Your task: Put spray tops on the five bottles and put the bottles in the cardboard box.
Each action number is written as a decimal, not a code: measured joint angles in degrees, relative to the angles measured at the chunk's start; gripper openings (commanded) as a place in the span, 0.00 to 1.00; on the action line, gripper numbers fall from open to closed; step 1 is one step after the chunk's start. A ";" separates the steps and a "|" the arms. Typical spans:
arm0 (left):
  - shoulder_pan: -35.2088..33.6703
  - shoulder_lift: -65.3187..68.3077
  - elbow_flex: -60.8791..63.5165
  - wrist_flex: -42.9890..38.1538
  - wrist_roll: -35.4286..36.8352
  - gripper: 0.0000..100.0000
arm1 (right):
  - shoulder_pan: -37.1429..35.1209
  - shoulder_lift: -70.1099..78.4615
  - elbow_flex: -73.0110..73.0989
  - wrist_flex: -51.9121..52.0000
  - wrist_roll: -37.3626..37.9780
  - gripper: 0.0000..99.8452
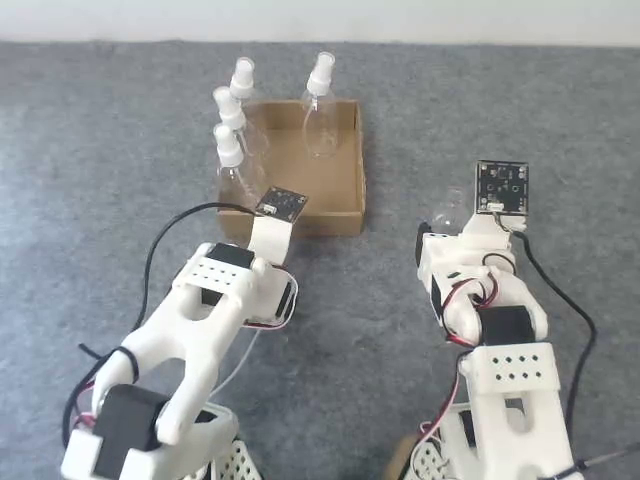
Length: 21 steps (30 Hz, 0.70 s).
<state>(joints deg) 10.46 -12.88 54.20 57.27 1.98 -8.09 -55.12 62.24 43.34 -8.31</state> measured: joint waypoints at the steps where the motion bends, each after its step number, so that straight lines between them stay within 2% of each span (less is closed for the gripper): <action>1: 0.00 0.00 0.00 0.00 0.00 0.12 | 0.00 0.00 0.00 0.00 0.00 0.08; 5: 0.09 0.00 0.00 0.00 0.00 0.09 | 0.00 0.00 0.00 0.00 0.00 0.08; 21: 3.08 0.79 -0.09 0.00 -0.35 0.10 | 0.00 0.00 0.00 0.00 0.00 0.08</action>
<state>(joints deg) 13.54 -12.09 54.11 57.27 1.63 -8.09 -55.12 62.24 43.34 -8.31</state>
